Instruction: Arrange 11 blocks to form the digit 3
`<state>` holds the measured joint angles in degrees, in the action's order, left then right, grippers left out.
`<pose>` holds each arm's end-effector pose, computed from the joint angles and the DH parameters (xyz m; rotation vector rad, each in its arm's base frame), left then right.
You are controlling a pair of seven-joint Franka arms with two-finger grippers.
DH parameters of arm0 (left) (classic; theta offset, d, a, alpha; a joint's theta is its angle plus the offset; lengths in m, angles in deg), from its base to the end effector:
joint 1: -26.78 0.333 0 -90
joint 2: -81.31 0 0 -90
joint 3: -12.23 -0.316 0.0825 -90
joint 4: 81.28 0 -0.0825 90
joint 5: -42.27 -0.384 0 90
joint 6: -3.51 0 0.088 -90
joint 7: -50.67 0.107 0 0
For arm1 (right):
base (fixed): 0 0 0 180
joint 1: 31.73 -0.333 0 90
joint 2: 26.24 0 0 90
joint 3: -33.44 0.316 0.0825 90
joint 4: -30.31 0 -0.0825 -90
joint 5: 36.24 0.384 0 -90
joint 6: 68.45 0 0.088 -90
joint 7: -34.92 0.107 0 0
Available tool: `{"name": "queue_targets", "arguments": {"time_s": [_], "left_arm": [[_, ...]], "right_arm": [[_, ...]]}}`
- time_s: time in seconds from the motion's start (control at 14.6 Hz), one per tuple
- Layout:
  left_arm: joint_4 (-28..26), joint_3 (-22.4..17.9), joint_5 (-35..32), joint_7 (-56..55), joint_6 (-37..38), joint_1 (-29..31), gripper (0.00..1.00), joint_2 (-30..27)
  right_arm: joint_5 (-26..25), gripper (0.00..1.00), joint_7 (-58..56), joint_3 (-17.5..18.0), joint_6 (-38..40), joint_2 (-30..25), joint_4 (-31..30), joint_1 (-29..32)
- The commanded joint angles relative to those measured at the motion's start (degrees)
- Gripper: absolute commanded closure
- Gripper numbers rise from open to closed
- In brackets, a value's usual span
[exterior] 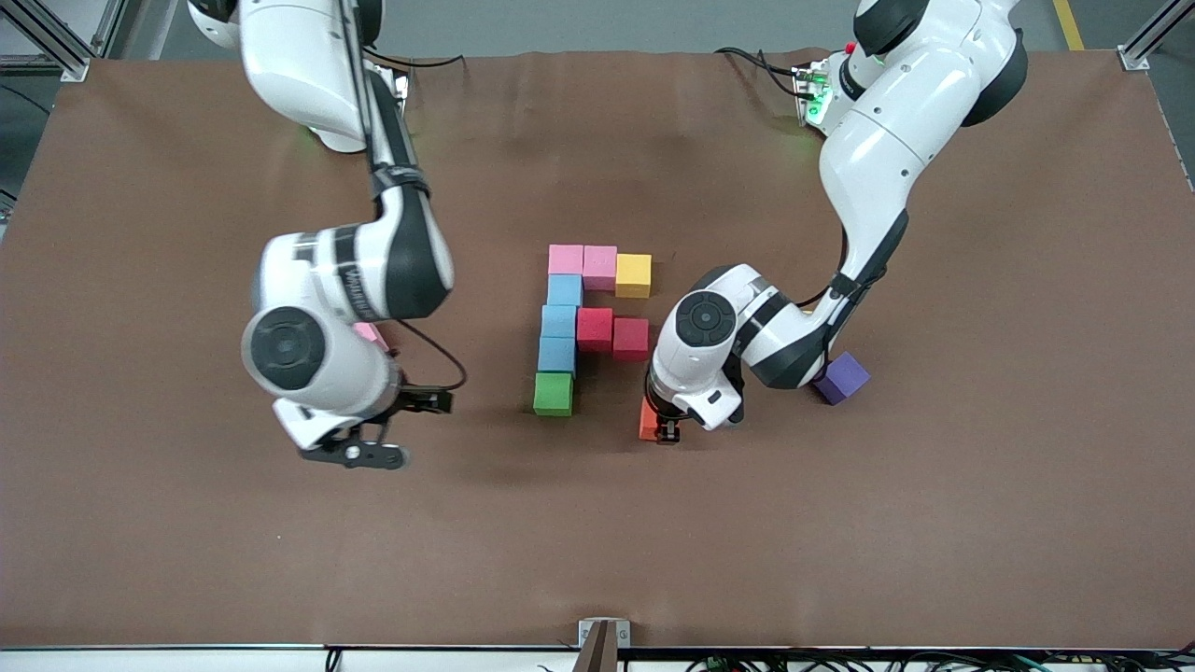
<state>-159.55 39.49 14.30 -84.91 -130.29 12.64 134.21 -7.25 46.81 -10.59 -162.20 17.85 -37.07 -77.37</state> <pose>0.6181 -0.4223 0.2142 2.1592 2.0611 0.0252 0.6845 0.2267 0.4012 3.1043 -0.1885 -0.1847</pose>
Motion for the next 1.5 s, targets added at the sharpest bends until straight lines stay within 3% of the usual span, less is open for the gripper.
{"name": "queue_targets", "arguments": {"time_s": [0.0, 0.34, 0.82, 1.44], "left_arm": [[2.4, -0.5, 1.2, -0.5, -2.3, -1.8, 0.53, 1.6], [3.6, -0.5, 3.0, -2.0, -3.5, -4.4, 0.53, 2.8], [5.0, -0.5, 5.8, -2.0, -3.7, -6.2, 0.53, 3.7], [6.6, -0.6, 7.4, -3.4, -7.9, -7.3, 0.51, 6.1]], "right_arm": [[-0.3, 0.0, -2.5, -1.0, 3.6, -2.3, -1.2, 4.7], [-1.0, 0.0, -5.1, -5.3, 5.1, -2.4, -1.3, 7.2], [-1.0, 0.0, -14.8, -15.3, 11.8, -2.4, -1.3, 6.4], [-0.4, 0.0, -15.2, -17.8, 16.2, -3.9, 3.0, 6.8]]}}
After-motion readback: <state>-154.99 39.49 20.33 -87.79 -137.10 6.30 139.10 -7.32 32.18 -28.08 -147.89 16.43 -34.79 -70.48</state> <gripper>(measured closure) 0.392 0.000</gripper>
